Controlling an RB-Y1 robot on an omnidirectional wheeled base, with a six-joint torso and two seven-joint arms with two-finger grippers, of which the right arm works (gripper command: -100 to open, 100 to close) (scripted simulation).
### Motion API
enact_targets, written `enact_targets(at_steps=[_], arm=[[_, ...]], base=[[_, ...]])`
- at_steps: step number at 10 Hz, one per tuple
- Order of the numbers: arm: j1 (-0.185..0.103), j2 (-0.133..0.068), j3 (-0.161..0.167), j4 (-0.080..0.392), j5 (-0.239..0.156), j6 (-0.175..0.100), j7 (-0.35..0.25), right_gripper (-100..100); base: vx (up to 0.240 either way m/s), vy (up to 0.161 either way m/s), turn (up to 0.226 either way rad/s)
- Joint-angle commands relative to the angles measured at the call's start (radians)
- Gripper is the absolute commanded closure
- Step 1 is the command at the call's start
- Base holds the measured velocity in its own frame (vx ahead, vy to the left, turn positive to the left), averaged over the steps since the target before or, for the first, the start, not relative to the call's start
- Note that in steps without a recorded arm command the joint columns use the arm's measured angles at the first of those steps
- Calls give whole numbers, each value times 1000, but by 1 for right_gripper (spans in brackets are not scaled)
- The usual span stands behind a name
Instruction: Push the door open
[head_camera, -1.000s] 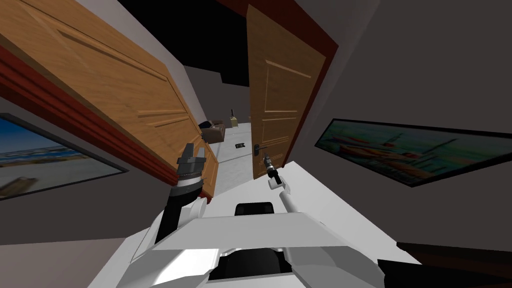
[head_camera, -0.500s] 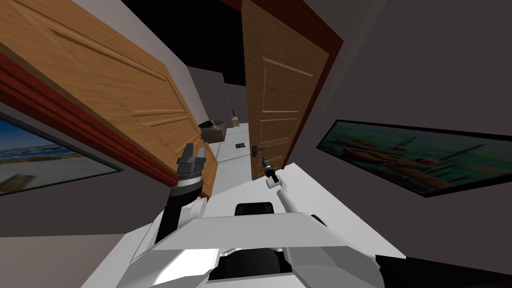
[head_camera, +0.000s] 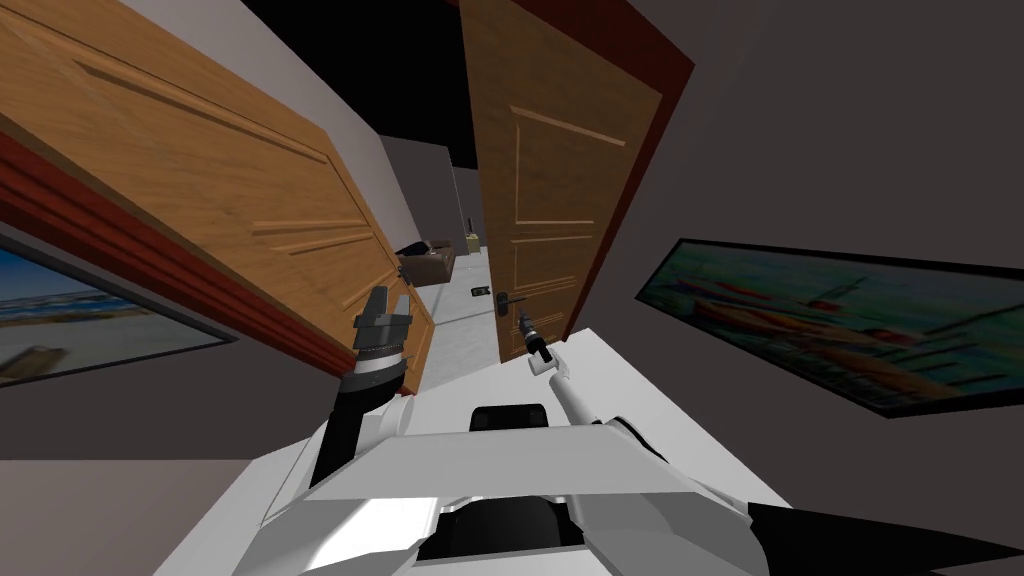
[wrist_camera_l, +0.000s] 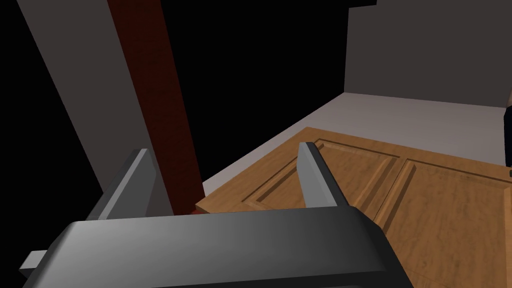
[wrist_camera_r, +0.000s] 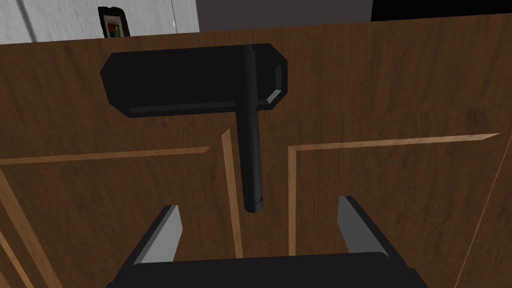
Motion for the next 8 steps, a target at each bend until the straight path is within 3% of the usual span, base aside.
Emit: enact_targets(at_steps=[1, 2, 4, 8], arm=[[0, 0, 0, 0, 0, 0, 0, -100], [-4, -14, -5, 9, -1, -4, 1, -100], [-6, -19, -9, 15, -2, -7, 2, -100], [-11, -10, -21, 31, -4, -15, 5, -100]], base=[[11, -40, 11], [118, 25, 28], [171, 69, 21], [196, 48, 25]])
